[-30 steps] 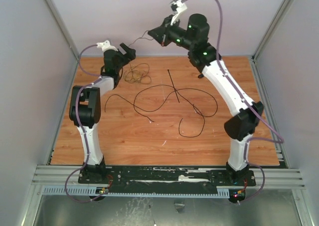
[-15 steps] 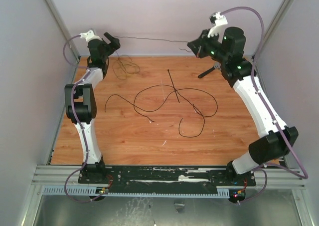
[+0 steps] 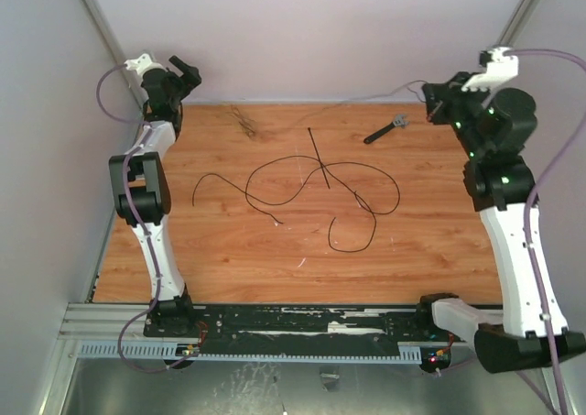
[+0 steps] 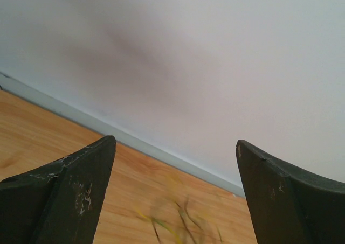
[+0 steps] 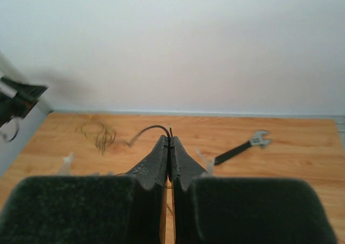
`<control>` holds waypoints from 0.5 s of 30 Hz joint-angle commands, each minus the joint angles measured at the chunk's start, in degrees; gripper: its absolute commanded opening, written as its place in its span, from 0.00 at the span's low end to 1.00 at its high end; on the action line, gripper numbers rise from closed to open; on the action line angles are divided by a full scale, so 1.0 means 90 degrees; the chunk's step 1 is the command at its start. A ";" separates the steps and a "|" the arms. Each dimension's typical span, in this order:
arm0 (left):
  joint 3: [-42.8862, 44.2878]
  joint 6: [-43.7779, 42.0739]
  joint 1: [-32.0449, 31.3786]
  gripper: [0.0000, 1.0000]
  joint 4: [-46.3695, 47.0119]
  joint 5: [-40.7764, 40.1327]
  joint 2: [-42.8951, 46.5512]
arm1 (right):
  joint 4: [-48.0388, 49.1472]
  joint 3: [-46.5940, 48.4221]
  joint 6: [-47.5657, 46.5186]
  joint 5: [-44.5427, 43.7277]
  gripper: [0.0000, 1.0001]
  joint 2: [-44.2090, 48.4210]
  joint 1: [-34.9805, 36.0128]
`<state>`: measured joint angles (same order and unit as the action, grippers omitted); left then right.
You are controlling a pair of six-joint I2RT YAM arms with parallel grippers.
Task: Zip-tie the wires
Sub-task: Untie the cable at the center of the board.
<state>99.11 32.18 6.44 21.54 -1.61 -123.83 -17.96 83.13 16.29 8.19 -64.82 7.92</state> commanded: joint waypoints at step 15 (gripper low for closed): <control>-0.0673 0.0797 -0.0602 0.98 0.0422 0.4030 0.0296 | 0.0868 -0.0774 0.0551 0.1277 0.00 -0.0239 -0.0339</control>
<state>92.82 40.16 5.89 25.76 22.06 -123.48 -13.65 75.85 19.29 15.11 -66.61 5.21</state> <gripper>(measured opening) 0.983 0.007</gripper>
